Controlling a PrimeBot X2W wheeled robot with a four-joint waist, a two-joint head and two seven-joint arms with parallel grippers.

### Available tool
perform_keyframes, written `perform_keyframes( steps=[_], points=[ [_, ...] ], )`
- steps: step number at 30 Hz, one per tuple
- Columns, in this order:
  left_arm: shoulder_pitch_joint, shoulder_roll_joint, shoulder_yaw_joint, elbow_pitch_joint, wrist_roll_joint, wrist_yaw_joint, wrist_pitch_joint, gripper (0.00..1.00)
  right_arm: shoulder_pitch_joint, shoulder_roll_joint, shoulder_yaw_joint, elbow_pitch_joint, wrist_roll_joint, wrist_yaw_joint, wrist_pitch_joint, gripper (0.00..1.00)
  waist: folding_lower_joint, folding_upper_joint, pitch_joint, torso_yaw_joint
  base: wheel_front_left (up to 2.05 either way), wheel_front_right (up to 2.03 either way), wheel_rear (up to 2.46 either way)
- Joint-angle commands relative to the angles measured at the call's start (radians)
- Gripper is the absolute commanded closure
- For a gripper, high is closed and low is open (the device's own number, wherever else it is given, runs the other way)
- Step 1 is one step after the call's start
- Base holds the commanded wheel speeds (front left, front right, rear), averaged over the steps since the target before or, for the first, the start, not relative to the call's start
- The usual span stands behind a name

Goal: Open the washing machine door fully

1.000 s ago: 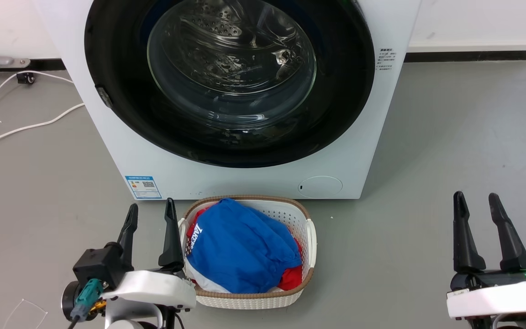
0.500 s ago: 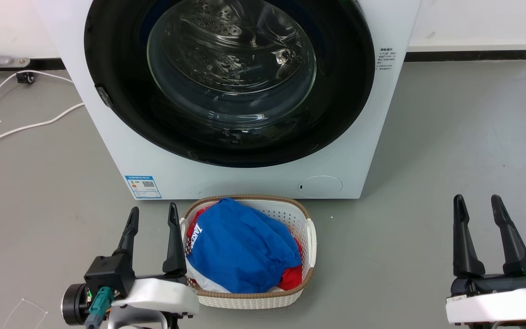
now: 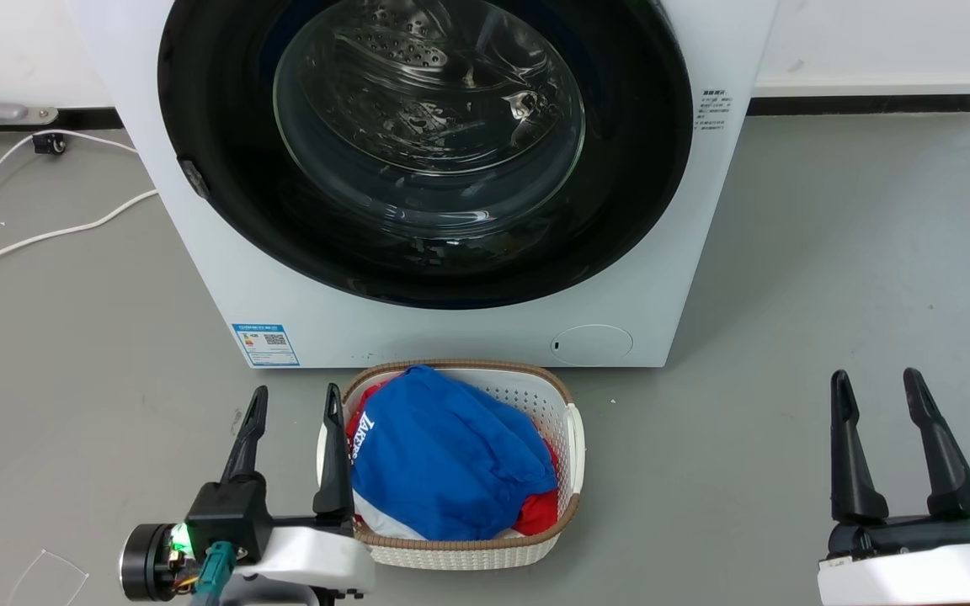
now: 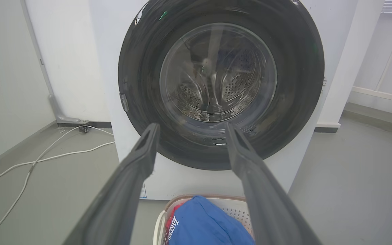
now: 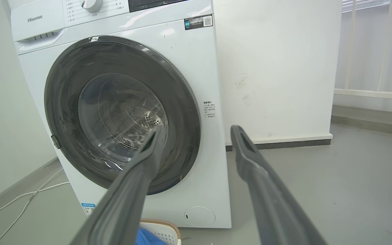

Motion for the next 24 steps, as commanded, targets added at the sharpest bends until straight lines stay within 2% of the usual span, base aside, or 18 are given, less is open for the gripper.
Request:
perform_keyframes(
  steps=[1,10,24],
  points=[
    [0.010,0.000,0.003,0.001,0.022,0.001,-0.008,0.00,0.012,0.002,0.001,0.000,-0.021,0.002,-0.006,0.00,0.0000,-0.0001,0.000,0.000,0.00,0.00,0.00],
    [0.018,-0.008,0.010,0.020,0.077,-0.002,-0.025,0.00,0.022,0.003,0.003,0.007,-0.069,0.001,-0.023,0.00,0.0000,-0.0001,0.001,0.001,0.00,0.00,0.00],
    [0.021,-0.013,0.025,0.045,0.065,-0.011,-0.023,0.00,0.023,0.003,0.007,0.034,-0.038,0.001,-0.022,0.00,0.0000,-0.0001,0.002,0.002,0.00,0.00,0.00]
  ],
)
